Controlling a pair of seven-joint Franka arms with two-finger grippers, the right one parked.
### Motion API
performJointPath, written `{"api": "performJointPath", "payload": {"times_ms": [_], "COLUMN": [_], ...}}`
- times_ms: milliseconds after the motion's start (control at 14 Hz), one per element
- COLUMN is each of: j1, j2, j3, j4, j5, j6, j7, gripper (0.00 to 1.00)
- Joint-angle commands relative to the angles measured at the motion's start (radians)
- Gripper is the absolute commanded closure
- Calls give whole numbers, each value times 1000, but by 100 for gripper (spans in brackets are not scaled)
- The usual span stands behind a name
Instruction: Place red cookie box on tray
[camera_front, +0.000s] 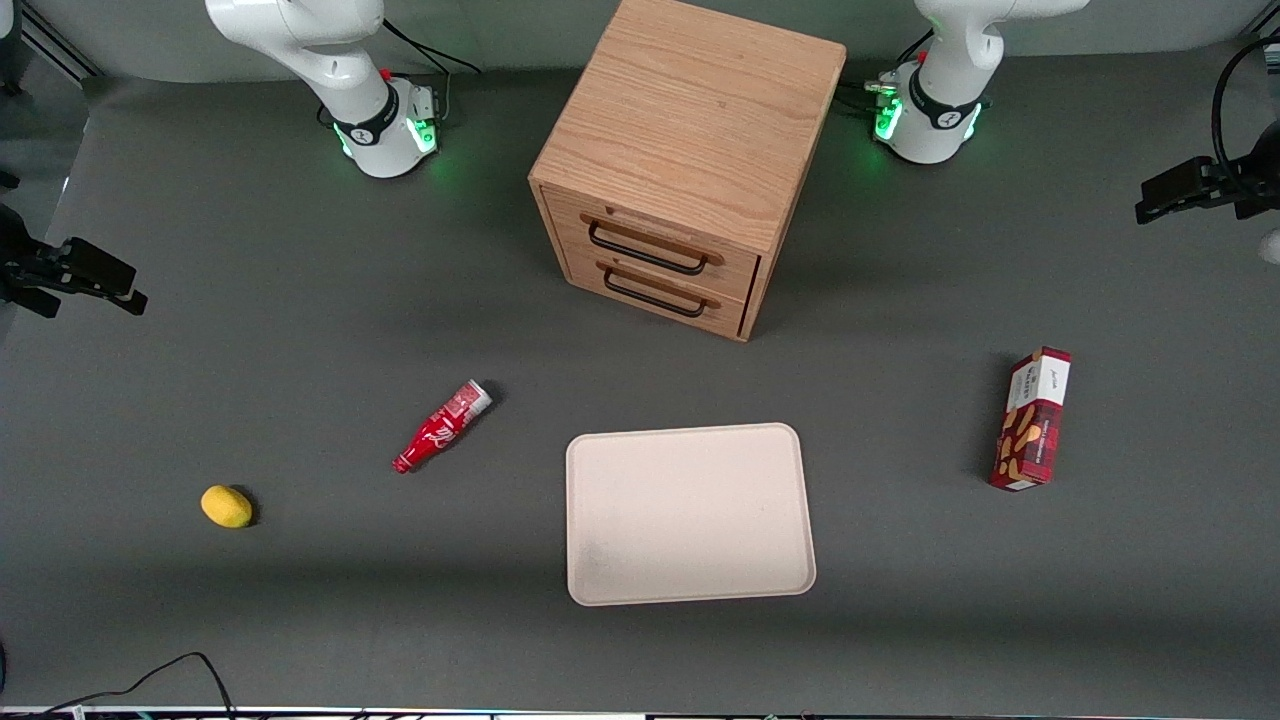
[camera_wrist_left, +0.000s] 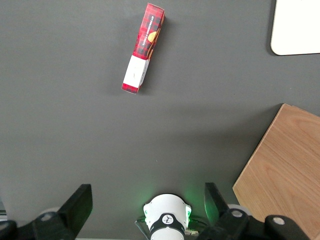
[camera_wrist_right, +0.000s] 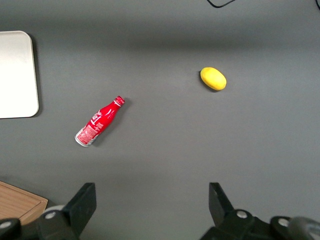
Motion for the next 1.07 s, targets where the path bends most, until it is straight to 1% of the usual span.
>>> {"api": "performJointPath", "payload": {"times_ms": [0,357,500,571,786,1000], "j1": [-10,-4,-3,-3,0,5], "j2": [-22,-9,7,18,89,147], "j3": [8,13,40,71,128,143], "j4": [8,51,53,53,1,-113], "j5": [12,22,24,24,24,13], "j6": [-23,-11,1,14,104,239], "j7": [-16,13,85,137,295,411], "gripper": [0,0,0,0,0,0]}}
